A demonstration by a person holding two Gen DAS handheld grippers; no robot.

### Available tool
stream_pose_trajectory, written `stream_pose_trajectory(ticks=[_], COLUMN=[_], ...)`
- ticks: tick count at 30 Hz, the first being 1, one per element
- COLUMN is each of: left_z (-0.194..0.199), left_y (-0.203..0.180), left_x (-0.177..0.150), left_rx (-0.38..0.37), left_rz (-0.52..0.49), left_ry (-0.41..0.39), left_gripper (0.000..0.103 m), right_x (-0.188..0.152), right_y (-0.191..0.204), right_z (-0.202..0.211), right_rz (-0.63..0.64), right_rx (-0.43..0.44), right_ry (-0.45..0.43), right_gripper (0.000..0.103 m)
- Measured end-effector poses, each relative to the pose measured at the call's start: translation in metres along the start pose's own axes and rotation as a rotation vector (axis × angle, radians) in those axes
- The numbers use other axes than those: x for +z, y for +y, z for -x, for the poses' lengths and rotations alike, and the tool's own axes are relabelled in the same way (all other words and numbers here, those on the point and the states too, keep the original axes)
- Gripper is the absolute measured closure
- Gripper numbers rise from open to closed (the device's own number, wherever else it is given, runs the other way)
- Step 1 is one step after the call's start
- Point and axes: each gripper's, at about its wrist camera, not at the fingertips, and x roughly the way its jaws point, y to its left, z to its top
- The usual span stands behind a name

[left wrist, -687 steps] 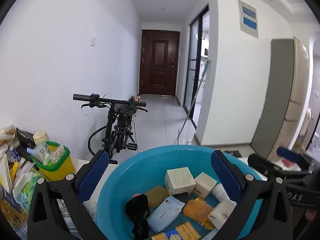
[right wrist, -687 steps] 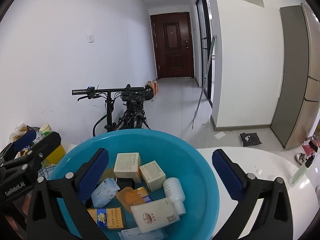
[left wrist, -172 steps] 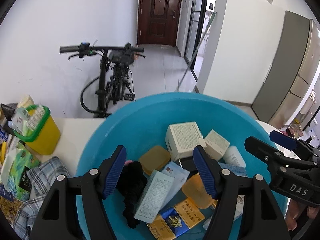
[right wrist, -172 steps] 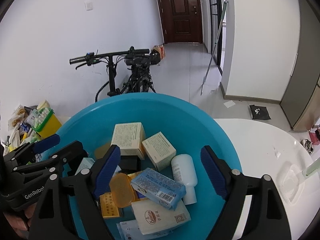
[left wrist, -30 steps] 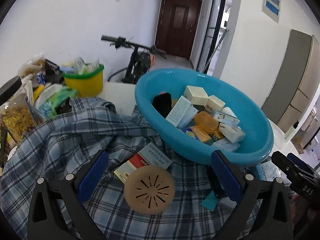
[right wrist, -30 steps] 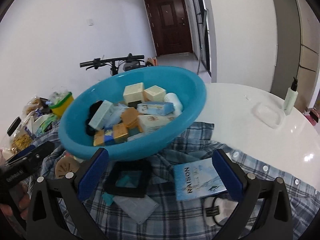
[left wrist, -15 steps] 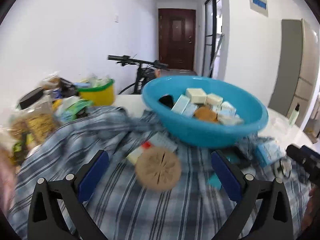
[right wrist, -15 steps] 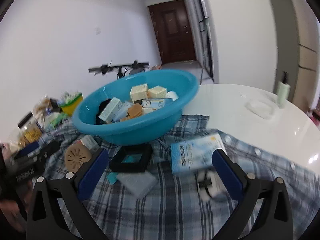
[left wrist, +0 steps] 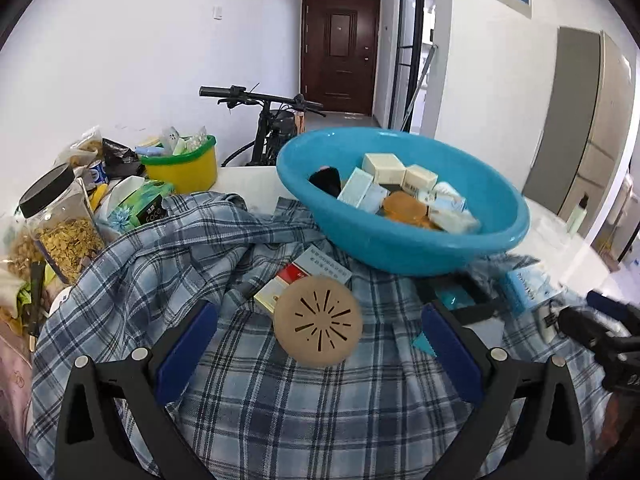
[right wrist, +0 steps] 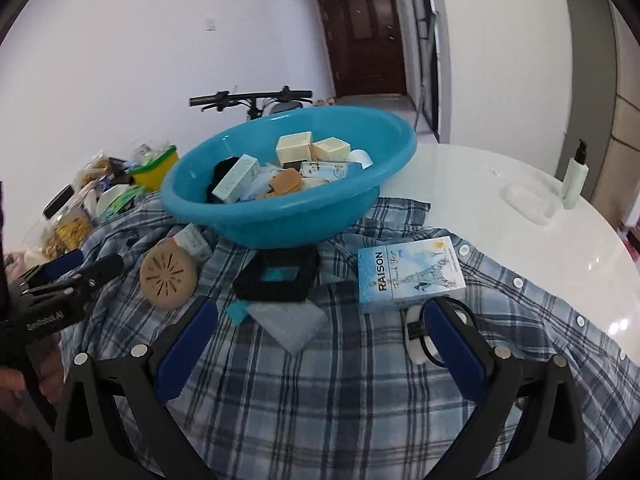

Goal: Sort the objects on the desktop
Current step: 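Grasp the beige perforated round disc with the left tool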

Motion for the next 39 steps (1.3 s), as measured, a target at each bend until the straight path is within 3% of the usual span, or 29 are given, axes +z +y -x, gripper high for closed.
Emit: stream_pose_trajectory(ticks=[4, 10, 19, 24, 30, 39], left_z=[0.019, 0.004, -0.023, -0.054, -0.090, -0.109], left_y=[0.003, 0.001, 0.005, 0.003, 0.003, 0.006], left_x=[-0.020, -0.045, -0.030, -0.023, -0.023, -0.029], left_rx=[-0.004, 0.000, 0.029, 0.008, 0.046, 0.072], left_rz=[0.021, -0.013, -0.016, -0.046, -0.042, -0.046], left_ry=[-0.051, 0.044, 0.061, 0.119, 0.169, 0.205], left_gripper=[0.000, 0.000, 0.000, 0.000, 0.000, 0.000], right_x=[-0.009, -0.031, -0.019, -0.018, -0.018, -0.021], right_y=[0.009, 0.017, 0.015, 0.012, 0.006, -0.003], right_z=[0.017, 0.010, 0.007, -0.011, -0.030, -0.035], right_rz=[-0.049, -0.011, 0.025, 0.009, -0.013, -0.042], right_rx=[0.011, -0.053, -0.060, -0.039, -0.037, -0.034], right_ry=[-0.061, 0.013, 0.009, 0.040, 0.068, 0.089], right_gripper=[0.000, 0.000, 0.000, 0.000, 0.000, 0.000])
